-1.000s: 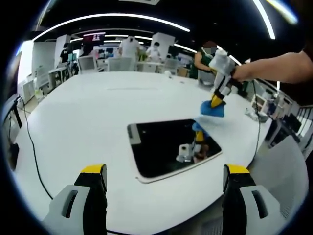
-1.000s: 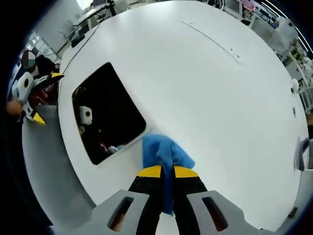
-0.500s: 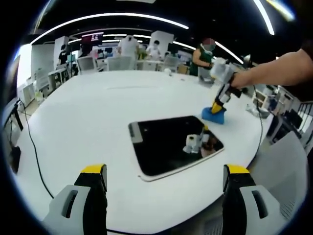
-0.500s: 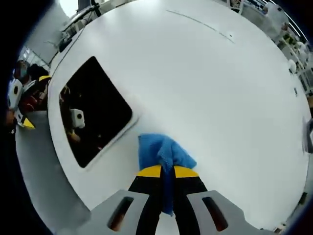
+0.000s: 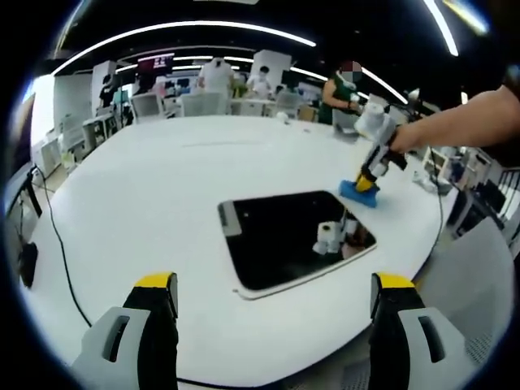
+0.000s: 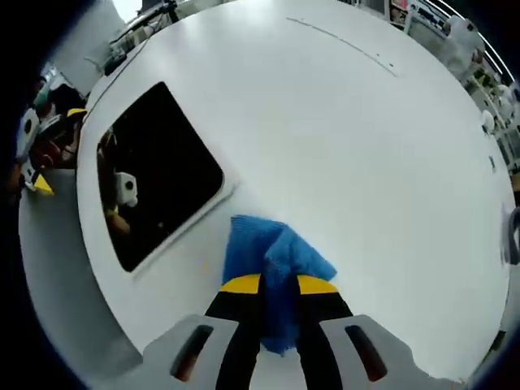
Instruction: Wipe the mirror surface with the cleaning cloth until all visible marks leave the cleaned area.
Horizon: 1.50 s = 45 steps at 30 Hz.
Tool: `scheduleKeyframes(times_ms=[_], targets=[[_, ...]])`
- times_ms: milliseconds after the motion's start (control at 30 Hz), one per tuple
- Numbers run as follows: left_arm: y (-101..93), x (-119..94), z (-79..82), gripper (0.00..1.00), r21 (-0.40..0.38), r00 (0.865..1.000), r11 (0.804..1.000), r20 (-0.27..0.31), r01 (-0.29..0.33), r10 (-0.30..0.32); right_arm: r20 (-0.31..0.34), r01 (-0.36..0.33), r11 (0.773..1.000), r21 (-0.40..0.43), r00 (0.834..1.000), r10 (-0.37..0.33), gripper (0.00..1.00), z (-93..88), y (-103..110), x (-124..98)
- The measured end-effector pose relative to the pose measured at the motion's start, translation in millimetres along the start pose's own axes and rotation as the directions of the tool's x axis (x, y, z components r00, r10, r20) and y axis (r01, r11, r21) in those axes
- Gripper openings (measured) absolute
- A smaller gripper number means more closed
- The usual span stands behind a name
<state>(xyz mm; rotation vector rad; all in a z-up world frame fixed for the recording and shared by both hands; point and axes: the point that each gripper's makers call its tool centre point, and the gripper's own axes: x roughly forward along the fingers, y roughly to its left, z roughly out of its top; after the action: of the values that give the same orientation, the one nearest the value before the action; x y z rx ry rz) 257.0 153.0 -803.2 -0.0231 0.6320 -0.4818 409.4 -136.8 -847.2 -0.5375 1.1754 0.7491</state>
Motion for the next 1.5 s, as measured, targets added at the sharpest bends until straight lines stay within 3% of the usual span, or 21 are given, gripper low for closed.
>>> scheduleKeyframes(times_ms=[33, 67, 200, 300, 367, 500, 533, 567, 667, 733, 767, 833, 933, 967, 1133, 1233, 1267, 1300, 1333, 1500], targets=[[-0.8, 0.8, -1.2, 0.99, 0.003, 1.0, 1.0, -0.006, 0.005, -0.005, 0.025, 0.006, 1.0, -0.003, 1.0, -0.006, 0.34, 6.1, -1.8, -4.6], [-1.2, 1.2, -1.6, 0.99, 0.006, 1.0, 1.0, -0.007, 0.007, -0.007, 0.091, 0.012, 1.0, -0.025, 0.996, -0.01, 0.44, 19.5, -3.2, -13.9], [-1.7, 1.3, -1.1, 0.99, 0.001, 1.0, 1.0, -0.002, 0.01, -0.01, 0.169, 0.032, 0.999, -0.02, 0.985, -0.028, 0.85, 36.7, -9.4, -32.5], [-2.5, 0.9, 0.2, 0.99, -0.002, 1.0, 1.0, 0.006, 0.014, -0.014, 0.262, 0.07, 0.997, -0.031, 0.963, -0.06, 1.0, 49.5, -13.9, -43.1], [-1.7, -0.1, 2.1, 0.99, -0.004, 1.0, 1.0, 0.017, 0.011, -0.011, 0.299, 0.069, 0.997, -0.022, 0.952, -0.059, 1.0, 49.3, -8.0, -49.5], [-3.8, -0.8, 10.9, 0.99, 0.031, 0.998, 0.999, 0.065, 0.022, -0.024, 0.466, 0.05, 0.999, -0.021, 0.884, -0.035, 1.0, 54.8, 15.2, -66.7], [-7.9, -0.8, 11.6, 0.99, 0.045, 0.997, 0.998, 0.067, 0.037, -0.04, 0.499, 0.079, 0.997, -0.024, 0.865, -0.056, 1.0, 50.3, 19.5, -73.0], [-9.1, -0.3, 10.9, 0.99, 0.049, 0.997, 0.998, 0.063, 0.043, -0.046, 0.504, 0.097, 0.995, -0.028, 0.861, -0.07, 1.0, 44.3, 22.7, -75.9], [-10.0, -0.6, 10.3, 0.99, 0.037, 0.997, 0.998, 0.061, 0.055, -0.057, 0.549, 0.152, 0.988, -0.033, 0.829, -0.109, 1.0, 22.2, 36.4, -88.9], [-10.6, -0.8, 10.0, 0.99, 0.038, 0.996, 0.998, 0.059, 0.059, -0.061, 0.598, 0.141, 0.99, 0.002, 0.793, -0.113, 1.0, 16.0, 46.9, -97.4], [-11.4, -0.9, 9.8, 0.99, 0.047, 0.996, 0.997, 0.056, 0.061, -0.063, 0.635, 0.12, 0.992, 0.029, 0.765, -0.111, 1.0, 12.1, 56.5, -103.1], [-12.0, -1.7, 11.3, 0.99, 0.069, 0.996, 0.996, 0.063, 0.061, -0.065, 0.668, 0.128, 0.99, 0.05, 0.733, -0.129, 1.0, 2.4, 66.4, -109.3], [-9.5, -3.1, 12.9, 0.99, 0.079, 0.996, 0.996, 0.074, 0.051, -0.057, 0.675, 0.132, 0.989, 0.064, 0.725, -0.14, 1.0, -11.5, 78.6, -109.4], [-8.1, -3.7, 13.3, 0.99, 0.08, 0.996, 0.996, 0.077, 0.047, -0.053, 0.689, 0.138, 0.986, 0.093, 0.706, -0.164, 1.0, -16.4, 82.9, -111.0], [-4.5, -4.5, 11.7, 0.99, 0.081, 0.997, 0.996, 0.069, 0.034, -0.039, 0.721, 0.13, 0.978, 0.164, 0.661, -0.209, 1.0, -28.5, 103.3, -117.7], [-3.2, -5.4, 13.3, 0.99, 0.08, 0.996, 0.996, 0.078, 0.026, -0.033, 0.714, 0.157, 0.971, 0.178, 0.658, -0.237, 1.0, -35.9, 110.2, -114.4], [-3.1, -5.6, 13.3, 0.99, 0.079, 0.997, 0.997, 0.077, 0.025, -0.031, 0.703, 0.169, 0.968, 0.185, 0.666, -0.25, 1.0, -38.8, 110.7, -113.4], [-3.4, -5.5, 13.5, 0.99, 0.081, 0.996, 0.996, 0.079, 0.026, -0.032, 0.673, 0.178, 0.961, 0.212, 0.687, -0.276, 1.0, -45.7, 110.2, -111.6], [-3.7, -5.3, 13.1, 0.99, 0.081, 0.996, 0.996, 0.077, 0.028, -0.034, 0.653, 0.184, 0.95, 0.254, 0.691, -0.309, 1.0, -52.0, 107.6, -111.8], [-3.6, -5.8, 14.0, 0.99, 0.073, 0.996, 0.997, 0.081, 0.024, -0.03, 0.646, 0.214, 0.915, 0.342, 0.654, -0.394, 1.0, -70.4, 105.2, -118.6]])
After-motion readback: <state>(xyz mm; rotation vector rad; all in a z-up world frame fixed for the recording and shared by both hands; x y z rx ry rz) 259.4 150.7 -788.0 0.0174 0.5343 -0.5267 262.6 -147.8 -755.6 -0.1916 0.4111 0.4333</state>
